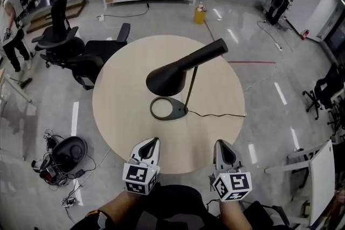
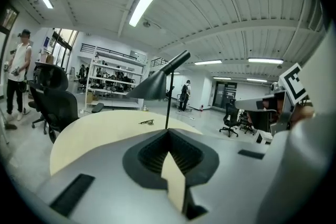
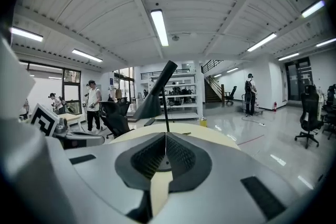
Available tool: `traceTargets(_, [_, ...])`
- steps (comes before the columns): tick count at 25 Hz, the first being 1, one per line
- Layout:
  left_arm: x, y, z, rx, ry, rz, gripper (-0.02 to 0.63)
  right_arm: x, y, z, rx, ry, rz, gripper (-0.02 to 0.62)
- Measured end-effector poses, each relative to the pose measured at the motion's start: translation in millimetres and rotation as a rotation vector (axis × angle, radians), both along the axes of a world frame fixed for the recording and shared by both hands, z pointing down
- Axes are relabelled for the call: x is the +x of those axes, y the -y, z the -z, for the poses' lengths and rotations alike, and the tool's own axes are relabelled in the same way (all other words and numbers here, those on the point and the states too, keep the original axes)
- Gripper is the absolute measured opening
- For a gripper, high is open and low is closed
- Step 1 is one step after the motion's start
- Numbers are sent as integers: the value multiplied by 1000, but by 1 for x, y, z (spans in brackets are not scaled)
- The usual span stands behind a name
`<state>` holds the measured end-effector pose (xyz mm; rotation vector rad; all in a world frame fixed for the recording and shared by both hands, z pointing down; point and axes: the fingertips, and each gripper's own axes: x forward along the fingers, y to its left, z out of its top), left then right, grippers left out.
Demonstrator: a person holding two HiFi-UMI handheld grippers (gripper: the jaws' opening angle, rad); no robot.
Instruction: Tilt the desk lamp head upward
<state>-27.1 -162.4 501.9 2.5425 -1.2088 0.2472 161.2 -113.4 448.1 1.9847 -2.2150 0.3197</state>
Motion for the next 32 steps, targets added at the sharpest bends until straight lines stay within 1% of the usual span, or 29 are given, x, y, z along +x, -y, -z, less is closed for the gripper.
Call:
traceTargets(3, [-10, 38, 5, -31, -39, -18, 48, -6, 34, 32, 56, -17, 18, 15])
traceTargets(8, [-17, 85, 16, -43, -78, -27, 48, -2, 77, 97, 150, -44, 75, 15])
traceTargets(13, [-19, 113, 20, -65, -132, 5, 49, 2, 116, 140, 202, -67, 163, 15])
traceTargets(17, [-15, 136, 30, -58, -172, 74, 49, 7, 152, 175, 253, -63, 256, 15])
traceTargets(22, [-11, 157, 36, -81, -309, 144, 54, 9, 192, 224, 340, -95, 378, 17])
traceTargets(25, [-12, 167, 37, -97, -401, 168, 63, 2, 213, 247, 366, -122, 447, 17])
traceTargets(29, [-9, 177, 33, -115, -481, 171, 87, -3, 238, 262, 372, -150, 498, 18])
traceTargets(32, [-5, 180, 32, -125, -534, 150, 115, -4, 252, 268, 359, -147, 521, 18])
